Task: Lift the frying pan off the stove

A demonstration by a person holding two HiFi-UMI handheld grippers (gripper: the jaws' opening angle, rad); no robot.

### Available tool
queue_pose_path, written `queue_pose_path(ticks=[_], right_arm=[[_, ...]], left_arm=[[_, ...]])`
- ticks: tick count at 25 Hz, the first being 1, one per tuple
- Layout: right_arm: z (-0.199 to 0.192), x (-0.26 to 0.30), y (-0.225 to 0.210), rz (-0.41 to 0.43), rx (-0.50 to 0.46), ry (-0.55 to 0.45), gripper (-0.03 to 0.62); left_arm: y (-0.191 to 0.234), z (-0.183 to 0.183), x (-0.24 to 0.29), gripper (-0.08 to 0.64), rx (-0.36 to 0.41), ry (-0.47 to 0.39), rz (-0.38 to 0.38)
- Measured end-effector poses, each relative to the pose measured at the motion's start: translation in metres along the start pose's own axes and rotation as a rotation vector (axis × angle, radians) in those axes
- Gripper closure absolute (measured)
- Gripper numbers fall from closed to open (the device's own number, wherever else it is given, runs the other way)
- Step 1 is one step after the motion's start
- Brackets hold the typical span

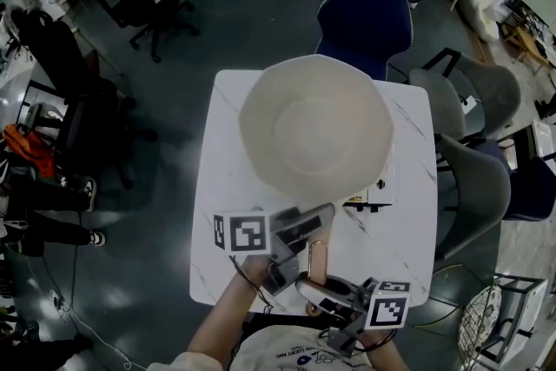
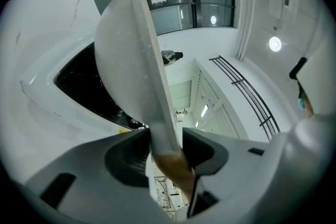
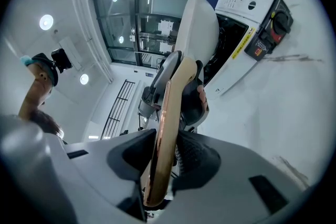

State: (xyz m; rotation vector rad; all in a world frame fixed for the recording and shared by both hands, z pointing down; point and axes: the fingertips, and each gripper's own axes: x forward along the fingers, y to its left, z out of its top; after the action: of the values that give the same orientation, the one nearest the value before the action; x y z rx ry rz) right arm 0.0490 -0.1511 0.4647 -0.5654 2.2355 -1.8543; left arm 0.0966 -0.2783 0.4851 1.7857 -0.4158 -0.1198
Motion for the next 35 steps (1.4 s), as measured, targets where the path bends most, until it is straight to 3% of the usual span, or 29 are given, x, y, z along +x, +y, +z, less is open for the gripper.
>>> queue_pose_path(ticks=[19,35], right_arm=[[-0.009,-0.002,0.004,0.004,-0.036,0.009,0.469],[-0.017,-0.001,0.036,0.035,-0.076,0.062,0.468]], left_arm=[[-0.003,-0.006,-0.007,0.373,0.005,-0.041,-0.023],[-0.032,0.0,-0.031,0.373,0.0,-0.142,-0.043]])
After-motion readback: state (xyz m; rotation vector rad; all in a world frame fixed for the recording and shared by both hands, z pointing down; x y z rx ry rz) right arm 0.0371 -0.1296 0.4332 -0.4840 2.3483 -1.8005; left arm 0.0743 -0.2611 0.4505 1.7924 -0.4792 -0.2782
